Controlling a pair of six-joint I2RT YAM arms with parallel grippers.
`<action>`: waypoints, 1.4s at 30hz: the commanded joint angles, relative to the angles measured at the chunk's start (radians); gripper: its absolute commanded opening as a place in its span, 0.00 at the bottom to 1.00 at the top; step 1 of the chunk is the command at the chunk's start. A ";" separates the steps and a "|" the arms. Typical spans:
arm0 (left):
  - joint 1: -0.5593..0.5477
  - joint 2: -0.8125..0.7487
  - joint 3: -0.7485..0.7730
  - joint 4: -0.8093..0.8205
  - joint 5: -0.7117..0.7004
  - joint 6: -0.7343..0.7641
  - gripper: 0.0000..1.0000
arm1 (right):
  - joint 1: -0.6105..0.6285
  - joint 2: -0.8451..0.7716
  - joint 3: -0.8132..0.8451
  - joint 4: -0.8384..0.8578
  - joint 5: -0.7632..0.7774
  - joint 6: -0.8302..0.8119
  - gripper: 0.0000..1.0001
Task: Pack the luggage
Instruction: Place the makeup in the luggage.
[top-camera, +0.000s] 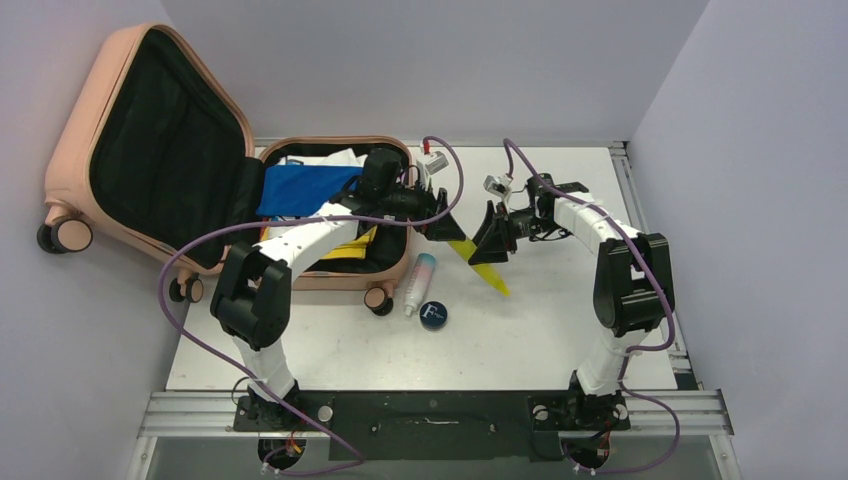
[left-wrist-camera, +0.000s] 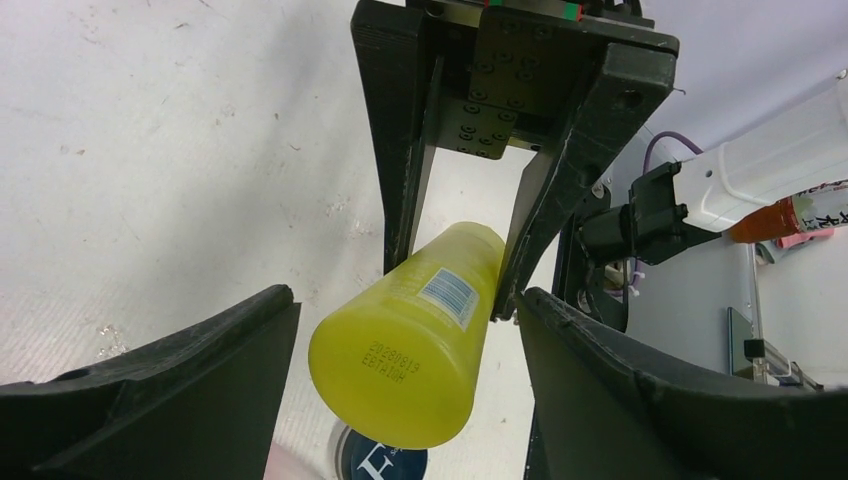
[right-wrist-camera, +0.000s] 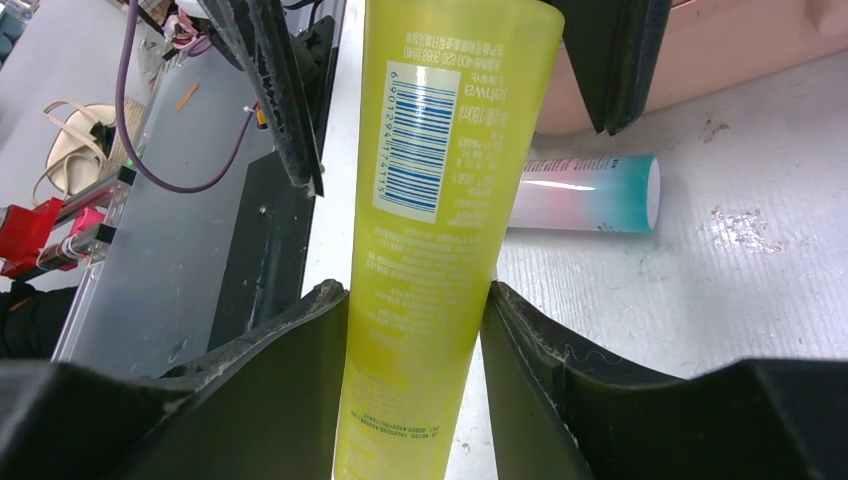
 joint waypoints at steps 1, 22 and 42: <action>0.003 0.000 0.056 -0.015 0.023 0.038 0.74 | 0.005 -0.027 0.013 -0.003 -0.063 -0.073 0.18; 0.001 -0.031 0.061 -0.102 -0.027 0.121 0.00 | 0.012 0.018 -0.004 -0.222 -0.119 -0.414 0.96; -0.011 -0.025 0.012 0.026 0.090 0.005 0.00 | 0.130 0.244 0.152 -0.496 -0.140 -0.692 0.90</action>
